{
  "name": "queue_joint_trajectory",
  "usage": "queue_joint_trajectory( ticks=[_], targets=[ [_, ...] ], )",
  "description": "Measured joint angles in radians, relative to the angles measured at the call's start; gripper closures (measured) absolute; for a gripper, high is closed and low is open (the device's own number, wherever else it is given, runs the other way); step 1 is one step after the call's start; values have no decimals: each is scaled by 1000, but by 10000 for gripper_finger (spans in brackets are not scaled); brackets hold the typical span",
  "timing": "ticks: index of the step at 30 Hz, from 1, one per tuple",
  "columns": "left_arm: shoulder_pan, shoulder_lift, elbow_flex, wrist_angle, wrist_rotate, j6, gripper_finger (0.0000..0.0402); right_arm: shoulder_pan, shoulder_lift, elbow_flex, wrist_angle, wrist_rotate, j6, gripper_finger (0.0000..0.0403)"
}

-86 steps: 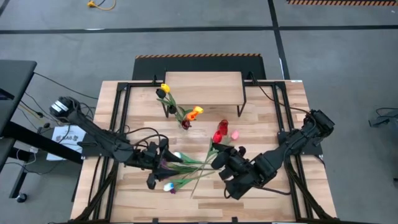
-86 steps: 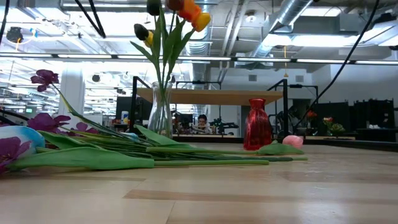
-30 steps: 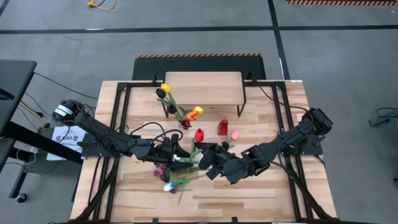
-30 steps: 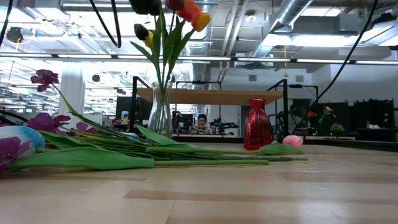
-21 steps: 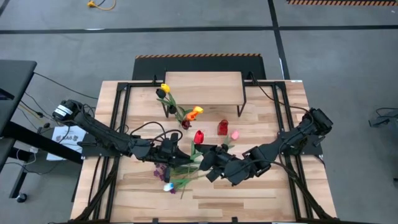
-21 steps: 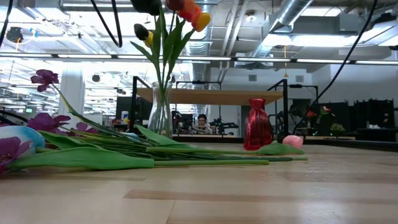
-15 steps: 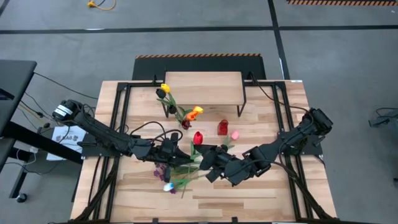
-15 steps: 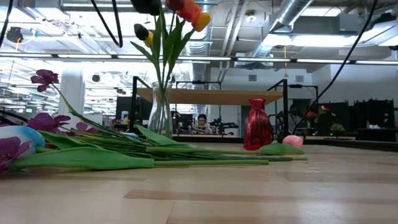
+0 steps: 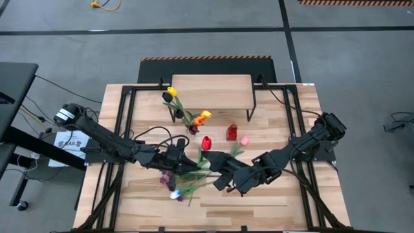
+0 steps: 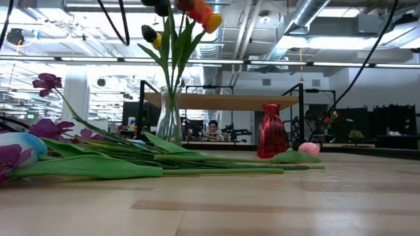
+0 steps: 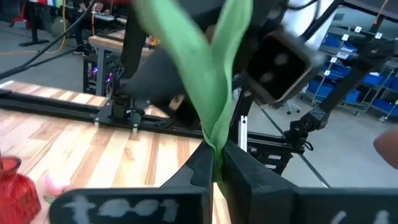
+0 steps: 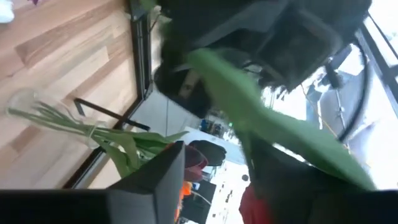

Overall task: Pick and place flowers into a vace then onto a shelf
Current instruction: Put the red tulip into the transparent vase

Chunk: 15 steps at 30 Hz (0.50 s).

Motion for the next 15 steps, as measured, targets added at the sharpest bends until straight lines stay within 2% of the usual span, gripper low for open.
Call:
queue_joint_trajectory(
  ticks=[3,7,15],
  targets=[
    [-23,-24,17,-39,-17,28,401,2,0,0,-23,0,37,197],
    [-64,-75,39,-153,-138,69,401,13,0,0,-27,8,100,173],
    [-98,-179,45,-318,-347,69,401,48,0,0,-29,4,98,170]
  ],
)
